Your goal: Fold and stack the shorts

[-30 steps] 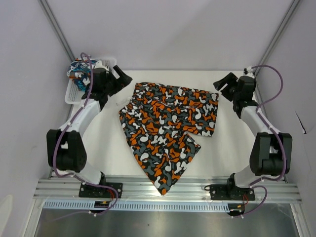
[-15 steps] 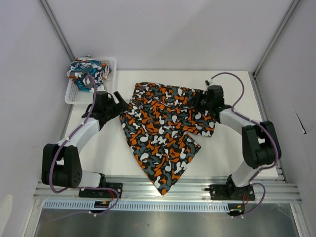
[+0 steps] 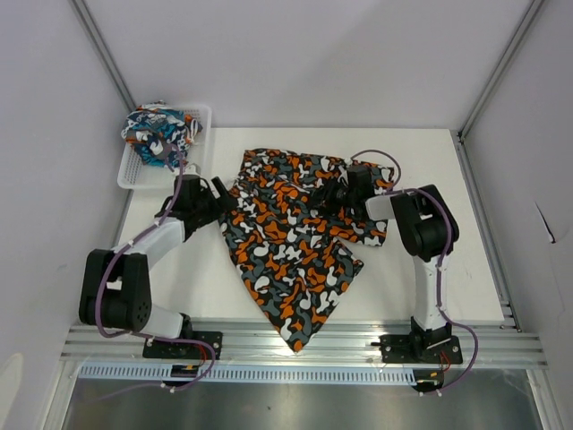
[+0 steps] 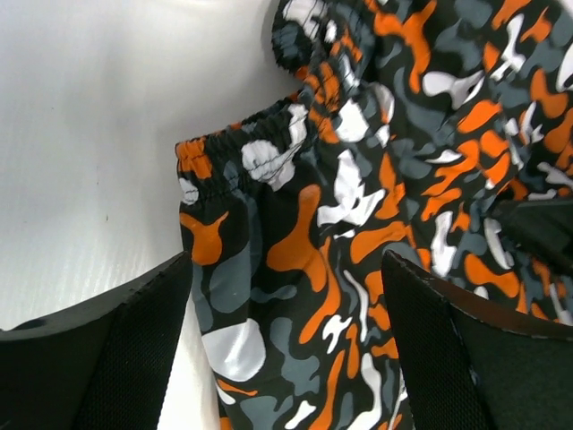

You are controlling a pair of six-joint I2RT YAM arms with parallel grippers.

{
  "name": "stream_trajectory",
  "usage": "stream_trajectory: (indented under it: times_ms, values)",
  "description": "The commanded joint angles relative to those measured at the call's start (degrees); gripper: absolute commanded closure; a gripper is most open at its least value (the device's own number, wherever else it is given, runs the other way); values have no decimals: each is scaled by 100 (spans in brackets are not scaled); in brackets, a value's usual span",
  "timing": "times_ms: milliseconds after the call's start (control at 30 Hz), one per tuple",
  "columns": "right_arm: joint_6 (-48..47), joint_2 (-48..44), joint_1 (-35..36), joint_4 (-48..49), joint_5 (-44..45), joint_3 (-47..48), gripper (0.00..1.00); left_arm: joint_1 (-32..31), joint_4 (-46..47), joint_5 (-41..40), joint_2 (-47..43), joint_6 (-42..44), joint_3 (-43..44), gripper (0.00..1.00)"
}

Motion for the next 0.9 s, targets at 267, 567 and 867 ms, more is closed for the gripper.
stream_trajectory:
  times_ms: [267, 567, 867]
  values:
    - [-60, 613, -414, -1198, 999, 1269, 73, -243, 88, -261, 356, 120, -19, 31]
    - [-613, 552, -1205, -2147, 1315, 2058, 73, -797, 193, -481, -92, -82, -477, 32]
    - [-1630, -405, -916, -3042, 1745, 2086, 29, -1273, 273, -1193, -749, -479, -732, 22]
